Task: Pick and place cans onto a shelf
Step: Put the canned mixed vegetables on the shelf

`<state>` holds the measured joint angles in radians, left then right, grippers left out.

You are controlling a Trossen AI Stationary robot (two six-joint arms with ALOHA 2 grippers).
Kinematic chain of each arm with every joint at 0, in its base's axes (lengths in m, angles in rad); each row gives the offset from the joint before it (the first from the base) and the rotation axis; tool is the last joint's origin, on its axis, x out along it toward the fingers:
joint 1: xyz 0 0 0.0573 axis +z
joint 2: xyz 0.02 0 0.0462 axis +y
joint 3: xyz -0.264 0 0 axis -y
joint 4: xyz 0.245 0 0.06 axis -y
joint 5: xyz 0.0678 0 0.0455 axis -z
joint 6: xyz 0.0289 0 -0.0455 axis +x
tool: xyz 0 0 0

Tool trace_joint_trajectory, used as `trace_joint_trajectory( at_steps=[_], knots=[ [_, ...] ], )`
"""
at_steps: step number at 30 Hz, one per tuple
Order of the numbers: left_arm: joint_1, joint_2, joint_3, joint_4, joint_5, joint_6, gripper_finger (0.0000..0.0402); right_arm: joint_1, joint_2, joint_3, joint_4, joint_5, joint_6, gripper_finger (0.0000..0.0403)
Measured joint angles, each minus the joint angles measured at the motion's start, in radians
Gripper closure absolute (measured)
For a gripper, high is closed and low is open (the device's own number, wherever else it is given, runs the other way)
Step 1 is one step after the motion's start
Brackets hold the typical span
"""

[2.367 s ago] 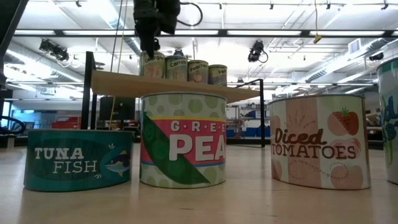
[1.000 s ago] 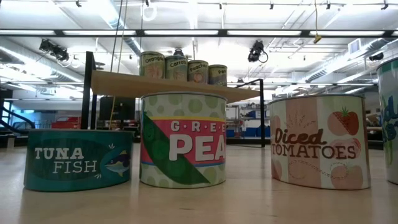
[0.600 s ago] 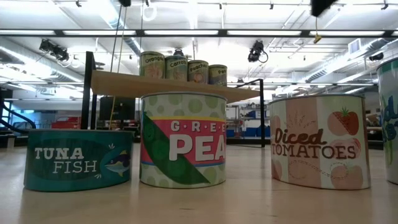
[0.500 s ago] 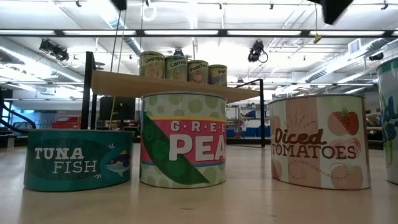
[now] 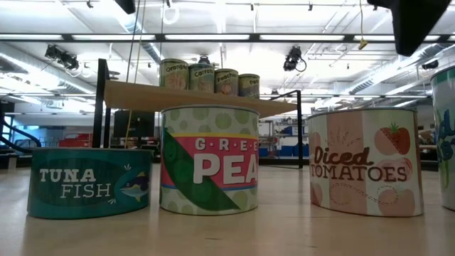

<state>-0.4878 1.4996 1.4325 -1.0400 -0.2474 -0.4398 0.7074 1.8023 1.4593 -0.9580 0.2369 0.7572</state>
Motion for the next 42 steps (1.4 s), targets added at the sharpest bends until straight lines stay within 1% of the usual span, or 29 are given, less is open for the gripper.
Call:
trace_joint_trajectory(
  at_steps=[2, 4, 10, 15, 18, 23, 29, 34, 38, 42],
  knots=[
    [0.006, -0.045, -0.038, 0.02, -0.001, -0.02, 0.0162, 0.011, 0.012, 0.0, -0.001, 0.017, -0.014, 0.0031],
    [0.009, -0.081, -0.07, 0.047, -0.004, -0.028, 0.0168, 0.019, 0.014, 0.0, 0.002, 0.008, -0.014, 0.003],
    [0.009, -0.152, -0.144, 0.062, -0.015, -0.076, 0.0175, 0.039, 0.013, -0.007, 0.046, 0.032, -0.015, 0.0013],
    [0.006, -0.212, -0.195, 0.101, -0.019, -0.118, 0.0176, 0.037, 0.013, -0.048, 0.051, 0.031, 0.051, 0.0004],
    [0.006, -0.244, -0.203, 0.11, -0.047, -0.128, 0.0176, 0.038, 0.013, -0.058, 0.058, 0.023, 0.062, 0.0004],
    [0.006, -0.284, -0.204, 0.109, -0.094, -0.128, 0.0176, 0.037, 0.013, -0.093, 0.128, -0.003, 0.077, 0.0004],
    [0.009, -0.298, -0.204, 0.108, -0.1, -0.169, 0.0176, 0.037, 0.013, -0.156, 0.146, -0.004, 0.148, 0.0005],
    [0.009, -0.298, -0.204, 0.107, -0.091, -0.185, 0.0176, 0.034, 0.013, -0.203, 0.19, -0.03, 0.149, 0.0005],
    [0.009, -0.298, -0.204, 0.107, -0.091, -0.183, 0.0176, 0.021, 0.013, -0.251, 0.248, -0.058, 0.137, 0.0015],
    [0.009, -0.298, -0.204, 0.107, -0.096, -0.181, 0.0176, 0.0, 0.013, -0.275, 0.273, -0.062, 0.103, 0.005]
  ],
)
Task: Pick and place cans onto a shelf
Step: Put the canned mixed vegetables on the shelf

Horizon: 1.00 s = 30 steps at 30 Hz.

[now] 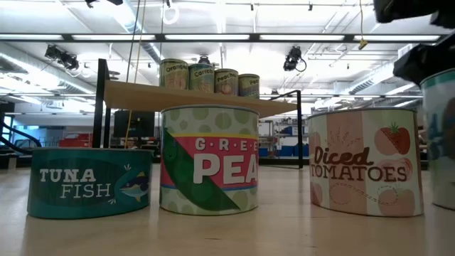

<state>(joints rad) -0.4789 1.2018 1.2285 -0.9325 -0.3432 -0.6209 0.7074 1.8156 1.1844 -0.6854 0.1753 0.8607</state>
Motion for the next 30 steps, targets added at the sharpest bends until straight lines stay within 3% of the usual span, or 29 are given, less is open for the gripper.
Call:
trace_joint_trajectory(
  at_steps=[6, 10, 17, 24, 30],
  knots=[
    [0.0, 0.0, 0.0, 0.003, 0.007, -0.036, 0.0176, -0.04, -0.002, -0.007, 0.014, -0.006, -0.079, 0.0114],
    [0.0, -0.007, 0.0, 0.055, 0.11, -0.056, 0.0176, -0.077, -0.016, -0.009, 0.005, -0.026, -0.174, 0.0115],
    [-0.007, -0.072, -0.004, 0.101, 0.115, 0.028, 0.02, -0.178, -0.089, -0.009, -0.071, -0.068, -0.312, 0.0114],
    [0.028, -0.196, -0.17, 0.318, 0.112, 0.051, 0.0234, -0.319, -0.26, -0.009, -0.201, -0.08, -0.481, 0.0113],
    [0.088, -0.256, -0.302, 0.504, 0.111, 0.025, 0.025, -0.512, -0.36, -0.008, -0.259, -0.162, -0.645, 0.0113]
  ],
)
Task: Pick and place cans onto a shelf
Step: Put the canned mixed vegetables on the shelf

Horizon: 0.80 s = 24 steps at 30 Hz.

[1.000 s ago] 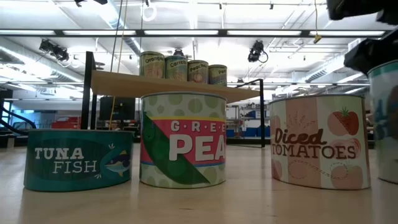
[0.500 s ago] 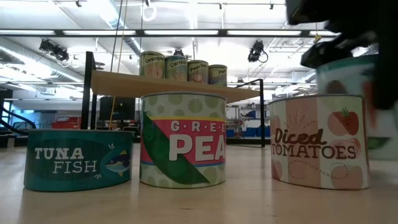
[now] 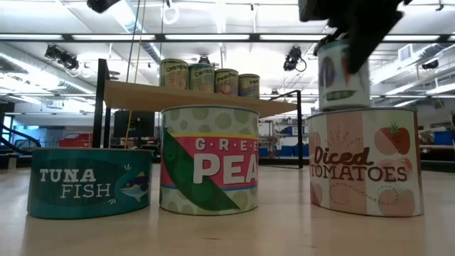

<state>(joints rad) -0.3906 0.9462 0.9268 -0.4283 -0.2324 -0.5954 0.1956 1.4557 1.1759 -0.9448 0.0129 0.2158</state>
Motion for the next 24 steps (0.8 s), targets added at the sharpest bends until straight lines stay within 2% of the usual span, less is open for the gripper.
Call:
trace_joint_trajectory(
  at_steps=[5, 13, 20, 24],
  knots=[
    [0.06, -0.014, -0.031, 0.075, -0.012, -0.021, 0.0259, -0.154, -0.016, 0.043, -0.058, -0.036, -0.194, 0.0113],
    [0.203, -0.021, -0.033, 0.164, -0.04, 0.037, 0.026, -0.37, 0.1, 0.272, -0.096, -0.08, -0.511, 0.0112],
    [0.266, -0.021, -0.033, 0.211, -0.033, 0.056, 0.026, -0.466, 0.191, 0.489, -0.159, -0.066, -0.697, 0.0112],
    [0.273, -0.021, -0.033, 0.221, -0.033, 0.058, 0.026, -0.529, 0.216, 0.539, -0.162, -0.063, -0.793, 0.0112]
  ],
)
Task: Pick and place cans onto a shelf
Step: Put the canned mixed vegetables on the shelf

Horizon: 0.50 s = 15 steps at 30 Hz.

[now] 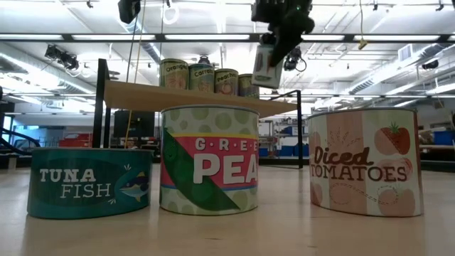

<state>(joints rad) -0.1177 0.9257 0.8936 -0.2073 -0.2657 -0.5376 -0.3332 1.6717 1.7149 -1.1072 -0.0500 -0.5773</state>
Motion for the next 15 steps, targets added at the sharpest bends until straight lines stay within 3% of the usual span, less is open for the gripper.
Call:
trace_joint_trajectory(
  at_steps=[4, 15],
  knots=[
    [0.003, 0.0, 0.0, 0.0, 0.0, 0.0, 0.026, -0.053, 0.012, 0.001, 0.005, -0.029, -0.082, 0.0112],
    [0.003, 0.001, 0.0, 0.002, 0.0, 0.0, 0.026, -0.113, 0.077, 0.002, -0.004, -0.052, -0.102, 0.0111]
  ],
)
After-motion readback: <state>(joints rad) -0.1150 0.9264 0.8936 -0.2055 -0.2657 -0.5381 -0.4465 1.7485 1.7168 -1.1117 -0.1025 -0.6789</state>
